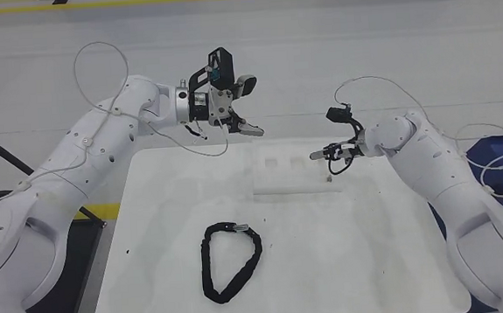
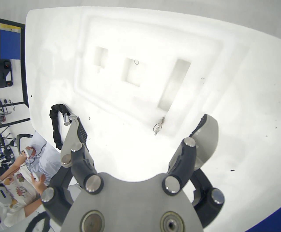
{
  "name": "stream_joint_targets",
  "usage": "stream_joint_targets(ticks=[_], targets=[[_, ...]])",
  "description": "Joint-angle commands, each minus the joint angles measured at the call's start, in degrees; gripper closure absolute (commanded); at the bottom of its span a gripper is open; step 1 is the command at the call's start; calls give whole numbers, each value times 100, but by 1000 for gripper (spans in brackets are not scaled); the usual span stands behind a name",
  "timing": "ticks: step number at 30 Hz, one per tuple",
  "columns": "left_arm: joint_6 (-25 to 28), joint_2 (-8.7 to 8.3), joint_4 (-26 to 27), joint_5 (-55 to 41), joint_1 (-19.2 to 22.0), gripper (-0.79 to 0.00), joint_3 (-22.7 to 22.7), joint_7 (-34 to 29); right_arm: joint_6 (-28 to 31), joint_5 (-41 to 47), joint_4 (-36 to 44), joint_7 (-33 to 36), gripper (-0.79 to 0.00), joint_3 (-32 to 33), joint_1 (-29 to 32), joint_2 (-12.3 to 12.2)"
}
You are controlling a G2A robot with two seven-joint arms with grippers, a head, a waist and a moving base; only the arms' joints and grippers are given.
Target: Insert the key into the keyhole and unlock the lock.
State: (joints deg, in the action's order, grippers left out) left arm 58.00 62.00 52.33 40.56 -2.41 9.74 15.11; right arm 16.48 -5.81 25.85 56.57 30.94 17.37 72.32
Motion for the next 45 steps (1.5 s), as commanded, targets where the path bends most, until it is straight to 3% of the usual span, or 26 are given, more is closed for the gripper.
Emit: stream_joint_targets(ticks=[1,20,32,39,43,45], targets=[[0,0,0,0,0,-785,0,0,-137,10,-123,-40,-785,-21,-2,78],[0,0,0,0,0,-785,0,0,-64,-12,-139,4,-785,-55,39,141],[0,0,0,0,0,-785,0,0,-439,-1123,779,684,-785,-379,242,122],[0,0,0,0,0,-785,0,0,-674,-1389,930,752,-785,-371,306,121],[0,0,0,0,0,-785,0,0,-672,-1449,886,699,-477,-326,348,119],[0,0,0,0,0,-785,0,0,-687,-1503,868,615,-388,-307,365,120]])
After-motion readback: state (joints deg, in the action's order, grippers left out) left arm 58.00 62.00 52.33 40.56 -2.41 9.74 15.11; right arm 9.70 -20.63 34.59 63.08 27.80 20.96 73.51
